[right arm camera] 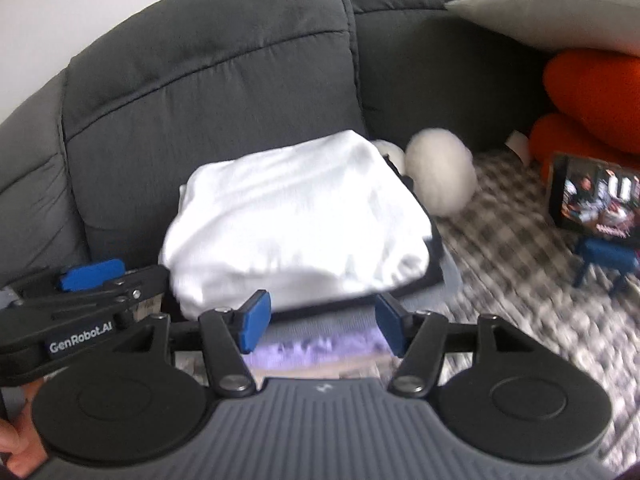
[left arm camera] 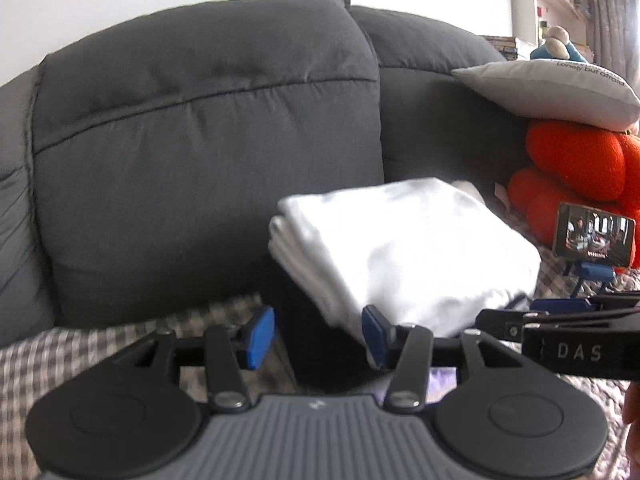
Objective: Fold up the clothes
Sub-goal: 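Open both tools and pull them back from the stack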
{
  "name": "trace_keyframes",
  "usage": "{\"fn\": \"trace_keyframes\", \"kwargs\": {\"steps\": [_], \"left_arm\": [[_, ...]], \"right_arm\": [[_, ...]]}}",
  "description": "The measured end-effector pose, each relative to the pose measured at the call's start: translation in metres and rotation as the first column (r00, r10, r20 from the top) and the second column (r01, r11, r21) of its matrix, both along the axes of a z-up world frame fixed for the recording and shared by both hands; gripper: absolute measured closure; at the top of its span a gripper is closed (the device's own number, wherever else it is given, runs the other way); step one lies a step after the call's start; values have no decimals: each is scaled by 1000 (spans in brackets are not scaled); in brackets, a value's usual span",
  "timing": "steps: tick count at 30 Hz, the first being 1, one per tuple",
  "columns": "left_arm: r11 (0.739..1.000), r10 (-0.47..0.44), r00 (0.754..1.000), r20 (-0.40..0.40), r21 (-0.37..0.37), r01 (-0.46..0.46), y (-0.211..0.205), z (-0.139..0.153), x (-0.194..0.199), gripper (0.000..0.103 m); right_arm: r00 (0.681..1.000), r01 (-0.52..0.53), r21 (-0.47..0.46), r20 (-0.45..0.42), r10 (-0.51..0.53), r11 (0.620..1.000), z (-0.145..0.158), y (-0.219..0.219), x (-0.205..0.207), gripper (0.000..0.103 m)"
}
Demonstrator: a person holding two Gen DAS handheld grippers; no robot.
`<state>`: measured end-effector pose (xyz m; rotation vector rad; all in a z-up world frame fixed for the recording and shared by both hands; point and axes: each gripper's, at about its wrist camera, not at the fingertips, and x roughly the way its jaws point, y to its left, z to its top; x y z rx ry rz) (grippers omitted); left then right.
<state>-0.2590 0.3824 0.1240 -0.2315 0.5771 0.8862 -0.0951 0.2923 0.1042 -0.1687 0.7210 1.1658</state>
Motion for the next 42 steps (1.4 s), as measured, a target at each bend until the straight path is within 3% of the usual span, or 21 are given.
{"fn": "trace_keyframes", "kwargs": {"steps": [3, 5, 7, 9, 13, 16, 32, 42], "left_arm": [[999, 23, 1000, -14, -31, -24, -13, 1, -6, 52], [998, 35, 998, -45, -45, -37, -28, -3, -8, 43], [998, 41, 996, -84, -51, -46, -43, -9, -8, 31], [997, 67, 990, -125, -35, -72, -55, -17, -10, 30], [992, 117, 978, -172, -22, -123, -72, -24, -14, 24], [991, 133, 976, -172, 15, -132, -85, -19, -16, 17], [983, 164, 968, -189, 110, -145, -109, -1, -6, 10], [981, 176, 964, -198, 114, -156, -109, -5, -2, 7]], "right_arm": [[1000, -5, -24, -18, 5, 1000, 0, -13, -6, 31], [999, -10, -42, -37, 9, 999, -2, -23, -11, 25], [998, -16, -59, -55, 13, 998, -3, -32, -15, 6], [999, -15, -64, -31, 13, 998, -8, -40, -20, 0], [997, -7, -50, -81, 3, 999, -13, -55, -21, 0], [999, -1, -37, -52, -1, 999, -9, -64, -27, 0], [997, 40, 13, -71, -39, 999, 1, -80, -19, 0], [998, 19, -1, -52, -19, 1000, -1, -75, -23, 0]]}}
